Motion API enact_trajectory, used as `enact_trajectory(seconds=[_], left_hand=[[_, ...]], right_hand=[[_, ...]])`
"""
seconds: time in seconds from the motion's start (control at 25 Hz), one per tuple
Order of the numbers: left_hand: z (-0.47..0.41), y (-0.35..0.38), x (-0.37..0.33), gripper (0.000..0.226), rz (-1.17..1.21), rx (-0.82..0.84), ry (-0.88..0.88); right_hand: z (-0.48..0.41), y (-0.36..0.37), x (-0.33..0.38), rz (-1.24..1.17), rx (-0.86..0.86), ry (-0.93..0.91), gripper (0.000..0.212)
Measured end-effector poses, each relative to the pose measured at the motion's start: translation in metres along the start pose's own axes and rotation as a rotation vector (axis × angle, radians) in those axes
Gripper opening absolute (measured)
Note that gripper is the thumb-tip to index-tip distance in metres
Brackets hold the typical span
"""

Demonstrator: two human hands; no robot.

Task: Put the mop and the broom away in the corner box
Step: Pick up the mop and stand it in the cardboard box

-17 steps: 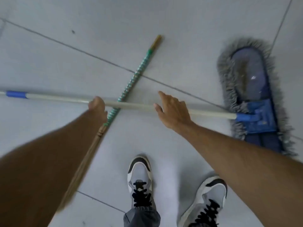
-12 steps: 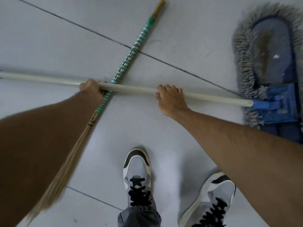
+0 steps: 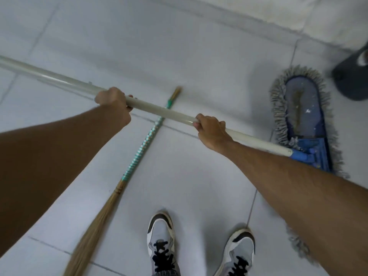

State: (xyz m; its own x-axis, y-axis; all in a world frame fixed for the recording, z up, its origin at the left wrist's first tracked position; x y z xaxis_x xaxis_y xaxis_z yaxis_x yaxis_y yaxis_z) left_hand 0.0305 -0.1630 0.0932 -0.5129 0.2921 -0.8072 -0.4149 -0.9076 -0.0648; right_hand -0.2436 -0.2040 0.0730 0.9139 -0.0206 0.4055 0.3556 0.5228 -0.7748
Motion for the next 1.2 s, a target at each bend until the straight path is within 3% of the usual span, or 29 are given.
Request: enact_trajectory(seconds=[0.16,0.28,0.36,0.56,0.68,0.88,1.04,1.2], left_hand=[[0.15,0.102,-0.196,0.019,0.017,0.215,0.116],[0.303,0.162,-0.367,0.012,-0.114,0.414,0.47],[0.419,0.195,-0.458,0.006,-0.125,0.559,0.615],[0.736,0.243,-0.588,0.008,-0.095,0.896,0.907],[0.894,0.253,-0.586,0.009,-0.092,1.083,1.032],[1.121,0.252,-0.512,0.014,-0.069,1.434,1.119],[1.242,0.264,-0.451,0.016,-0.074,1.657,1.163],[1.313,0.303,-0.395,0.02,-0.091,1.798,1.213]], right_hand=[[0.059,-0.201,0.049,-0.155,-0.21,0.062,0.017],[0.143,-0.37,0.081,-0.315,-0.368,0.104,0.018],[0.217,-0.476,0.093,-0.436,-0.463,0.115,0.019],[0.394,-0.676,0.052,-0.761,-0.751,0.173,0.026],[0.478,-0.731,-0.01,-0.948,-0.834,0.216,0.023],[0.597,-0.771,-0.134,-1.23,-0.95,0.219,0.026],[0.653,-0.797,-0.215,-1.343,-1.04,0.184,0.03],[0.655,-0.82,-0.295,-1.324,-1.033,0.232,0.028]])
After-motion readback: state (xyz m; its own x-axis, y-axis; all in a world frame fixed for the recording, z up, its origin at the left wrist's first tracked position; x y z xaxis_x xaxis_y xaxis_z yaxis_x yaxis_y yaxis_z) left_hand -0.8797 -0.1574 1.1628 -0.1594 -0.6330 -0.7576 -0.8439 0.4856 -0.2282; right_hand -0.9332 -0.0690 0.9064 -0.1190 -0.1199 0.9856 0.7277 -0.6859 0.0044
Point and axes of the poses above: each hand's wrist, its own z-axis away from the middle knuckle, its own y-axis out of the palm, x = y × z, the point moved 8 cm from there along -z, towards the middle knuckle, and after that the axes turned 9 degrees about y, right-handed, at the moved point
